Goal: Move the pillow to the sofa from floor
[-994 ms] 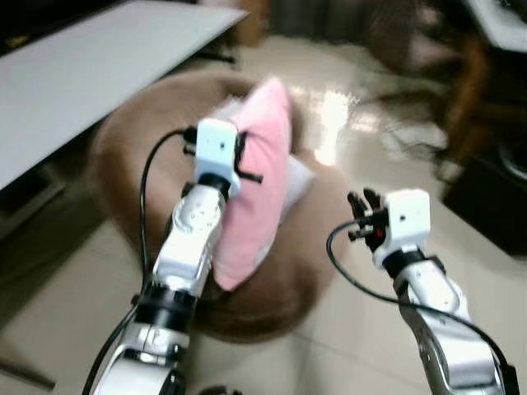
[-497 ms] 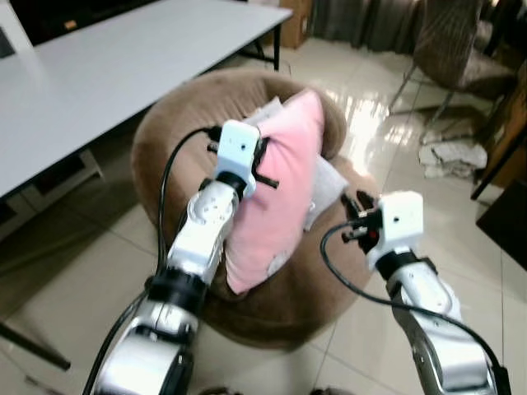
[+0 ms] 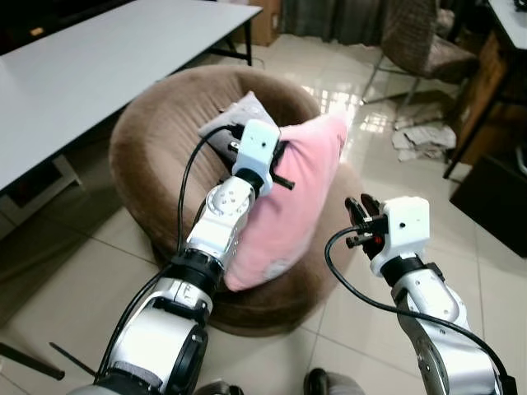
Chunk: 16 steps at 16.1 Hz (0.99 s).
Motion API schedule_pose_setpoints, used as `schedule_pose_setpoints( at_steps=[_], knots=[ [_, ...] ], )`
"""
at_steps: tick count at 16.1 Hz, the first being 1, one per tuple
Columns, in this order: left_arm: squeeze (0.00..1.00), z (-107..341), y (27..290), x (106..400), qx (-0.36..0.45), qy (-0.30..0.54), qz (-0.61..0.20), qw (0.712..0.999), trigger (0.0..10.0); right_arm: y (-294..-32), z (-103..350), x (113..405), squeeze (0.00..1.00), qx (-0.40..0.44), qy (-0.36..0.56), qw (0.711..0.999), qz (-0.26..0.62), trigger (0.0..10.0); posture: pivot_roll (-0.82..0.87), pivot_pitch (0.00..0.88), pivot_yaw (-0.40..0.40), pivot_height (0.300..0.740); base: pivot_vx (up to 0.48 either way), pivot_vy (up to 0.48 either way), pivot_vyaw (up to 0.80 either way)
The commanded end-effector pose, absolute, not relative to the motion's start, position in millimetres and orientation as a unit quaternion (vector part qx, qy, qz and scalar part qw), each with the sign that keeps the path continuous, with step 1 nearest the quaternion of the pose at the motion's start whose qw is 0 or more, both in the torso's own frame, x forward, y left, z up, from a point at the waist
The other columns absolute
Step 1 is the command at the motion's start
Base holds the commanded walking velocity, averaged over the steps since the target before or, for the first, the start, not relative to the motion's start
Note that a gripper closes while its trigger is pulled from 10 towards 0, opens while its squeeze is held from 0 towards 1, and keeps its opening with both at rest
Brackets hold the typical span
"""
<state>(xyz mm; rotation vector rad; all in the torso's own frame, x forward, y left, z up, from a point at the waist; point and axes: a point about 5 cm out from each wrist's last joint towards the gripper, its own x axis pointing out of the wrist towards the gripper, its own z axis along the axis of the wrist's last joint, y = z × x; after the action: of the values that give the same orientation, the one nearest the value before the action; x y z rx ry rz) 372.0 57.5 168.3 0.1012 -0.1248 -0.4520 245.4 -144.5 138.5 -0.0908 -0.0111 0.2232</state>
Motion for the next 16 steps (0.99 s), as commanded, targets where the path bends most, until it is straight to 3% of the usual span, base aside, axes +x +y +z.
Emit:
schedule_pose_setpoints(
  at_steps=[1, 3, 4, 10, 16],
  knots=[
    [0.00, 188, 64, 373, 0.017, -0.110, -0.215, 0.970, 10.0, -145, 143, 245, 0.00, -0.047, -0.011, 0.993, 0.109, 10.0, -0.10, 0.070, 0.052, 0.740, 0.000, 0.000, 0.00],
    [0.00, 198, 67, 359, -0.068, -0.130, -0.245, 0.958, 10.0, -146, 145, 246, 0.00, -0.047, -0.016, 0.993, 0.103, 10.0, -0.09, 0.066, 0.038, 0.740, 0.000, 0.000, 0.00],
    [0.00, 201, 69, 353, -0.073, -0.136, -0.239, 0.959, 10.0, -146, 145, 248, 0.00, -0.045, -0.017, 0.993, 0.105, 10.0, -0.08, 0.065, 0.027, 0.740, 0.000, 0.000, 0.00],
    [0.00, 184, 89, 339, -0.008, -0.111, -0.172, 0.979, 10.0, -142, 142, 253, 0.00, -0.052, -0.009, 0.993, 0.110, 10.0, -0.07, 0.045, 0.028, 0.740, 0.000, 0.000, 0.00],
    [0.00, 177, 85, 335, 0.015, -0.095, -0.161, 0.982, 10.0, -137, 140, 254, 0.00, -0.060, -0.009, 0.992, 0.114, 10.0, -0.07, 0.035, 0.032, 0.740, 0.000, -0.449, 0.76]
  ],
)
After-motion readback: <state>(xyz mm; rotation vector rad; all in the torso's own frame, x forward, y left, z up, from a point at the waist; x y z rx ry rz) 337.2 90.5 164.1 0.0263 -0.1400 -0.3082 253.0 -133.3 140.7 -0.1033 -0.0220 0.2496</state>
